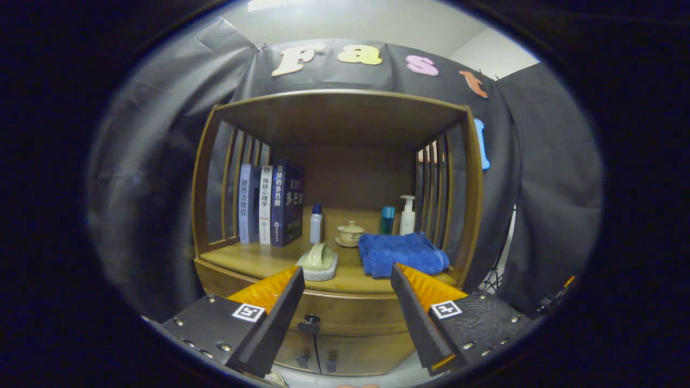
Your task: Pull open the drawer, take out the items inside it, and place them on the countertop above the cabinet.
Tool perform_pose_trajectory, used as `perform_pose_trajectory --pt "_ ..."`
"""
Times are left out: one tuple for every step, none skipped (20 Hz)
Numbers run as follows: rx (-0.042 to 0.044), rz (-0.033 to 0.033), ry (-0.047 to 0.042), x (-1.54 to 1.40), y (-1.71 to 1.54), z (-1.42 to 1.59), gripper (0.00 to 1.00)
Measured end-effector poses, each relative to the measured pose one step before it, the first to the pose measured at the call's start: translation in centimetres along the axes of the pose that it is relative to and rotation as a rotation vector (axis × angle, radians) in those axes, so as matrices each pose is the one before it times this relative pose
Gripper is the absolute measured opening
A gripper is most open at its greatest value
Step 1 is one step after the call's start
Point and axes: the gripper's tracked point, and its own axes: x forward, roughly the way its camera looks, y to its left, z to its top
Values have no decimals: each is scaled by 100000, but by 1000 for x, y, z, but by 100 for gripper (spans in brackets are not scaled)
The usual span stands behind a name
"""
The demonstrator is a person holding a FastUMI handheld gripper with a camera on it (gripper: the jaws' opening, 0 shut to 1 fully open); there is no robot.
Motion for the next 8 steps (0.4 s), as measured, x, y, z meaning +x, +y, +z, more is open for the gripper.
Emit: perform_pose_trajectory --pt "-306 -128 -1365 -685 -950 644 96" --pt "50 150 -1688 -642 -953 852 96" --pt "378 282 -1725 -557 -922 774 96" --pt "318 1380 -3256 -649 -1041 1048 96" --pt "-84 1056 -3687 -415 -1291 868 96" --pt "-192 -879 -2648 -453 -2053 561 96" --pt "-53 -1316 -1233 -432 -2031 91 96" --pt "407 -699 -741 -397 -1919 -77 96"
